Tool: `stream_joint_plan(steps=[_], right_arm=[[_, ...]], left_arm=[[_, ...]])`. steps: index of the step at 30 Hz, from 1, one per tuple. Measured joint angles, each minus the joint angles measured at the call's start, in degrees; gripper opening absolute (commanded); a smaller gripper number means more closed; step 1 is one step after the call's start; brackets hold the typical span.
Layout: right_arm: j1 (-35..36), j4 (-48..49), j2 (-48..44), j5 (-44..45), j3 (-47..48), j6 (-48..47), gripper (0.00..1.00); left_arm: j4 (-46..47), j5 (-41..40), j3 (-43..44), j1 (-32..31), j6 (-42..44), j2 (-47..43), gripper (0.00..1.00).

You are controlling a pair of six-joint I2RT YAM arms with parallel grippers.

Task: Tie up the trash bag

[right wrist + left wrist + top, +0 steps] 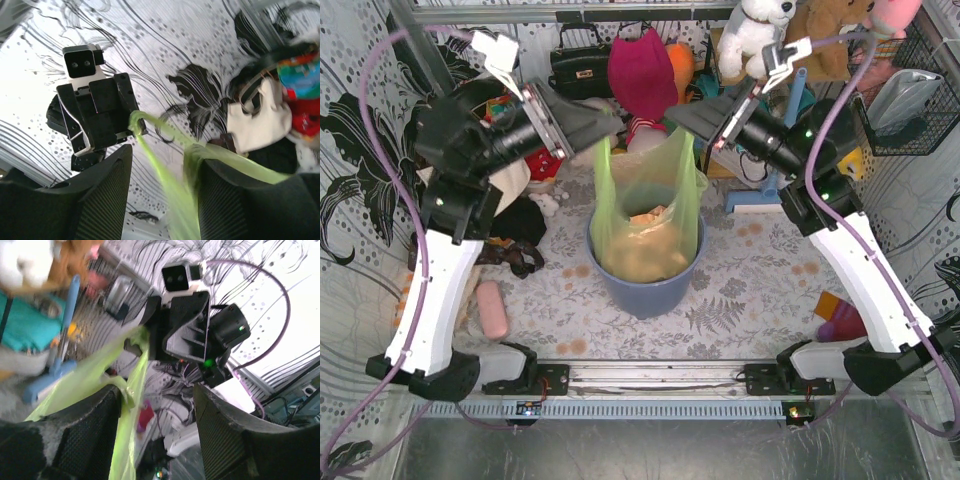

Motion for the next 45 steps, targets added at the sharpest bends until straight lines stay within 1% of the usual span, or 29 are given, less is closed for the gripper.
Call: stream_joint_plan(steps=[3, 4, 5, 7, 9, 14, 17, 20, 24, 28, 31, 35, 41, 45], right_arm=[[0.0, -2.8, 3.3, -0.8, 9.8, -0.5, 0.5], [0.0, -3.4, 4.0, -0.9, 12.4, -0.7, 0.49], [0.0, -3.7, 4.6, -1.1, 14.7, -1.1, 0.49], [0.0, -4.3, 4.6, -1.0, 17.0, -1.7, 0.49], [0.0, -4.5, 3.7, -1.0, 16.8, -2.0, 0.49], [0.0, -4.6, -0.8, 0.5, 7.1, -2.6, 0.48], [0.0, -4.7, -2.2, 2.0, 1.6, -2.9, 0.48], [0.0, -5.6, -2.3, 3.1, -0.8, -3.0, 0.47], [0.0, -6.6, -1.7, 3.5, 0.2, -3.0, 0.46], [0.0, -7.6, 1.8, 3.1, 8.7, -3.3, 0.46], [0.0, -7.8, 2.5, 2.6, 11.3, -3.5, 0.47], [0.0, -7.8, 2.3, 2.7, 10.9, -3.5, 0.47], [0.0, -7.9, -0.6, 3.1, 5.3, -3.7, 0.47], [0.0, -7.9, -2.2, 3.7, 1.7, -3.7, 0.47]], left_arm=[[-3.7, 0.8, 14.2, 0.3, 1.2, 5.9, 0.65], [-4.2, 0.9, 17.5, 0.5, 1.5, 7.0, 0.65], [-4.3, 0.9, 19.9, 0.5, 1.8, 7.5, 0.65], [-4.3, 0.9, 21.2, 0.6, 2.1, 6.8, 0.65], [-3.9, 0.8, 19.8, 0.8, 2.3, 5.1, 0.65], [0.3, 0.0, 5.6, 0.9, 0.7, -1.4, 0.65], [3.3, -0.2, -0.3, 0.9, -1.2, -2.4, 0.66], [4.1, -0.3, -3.3, 0.9, -2.8, -1.7, 0.67], [4.7, -0.3, -2.3, 0.9, -4.3, 0.0, 0.71], [6.2, 1.0, 4.5, 1.1, -5.8, 3.3, 0.73], [6.7, 2.3, 7.1, 1.1, -5.8, 4.2, 0.74], [2.8, 2.6, 7.0, 1.1, -2.6, 3.6, 0.75], [-5.1, 0.4, 2.8, 1.2, 3.3, 0.5, 0.8], [-8.0, -1.2, 0.9, 1.2, 6.0, -1.0, 0.81]])
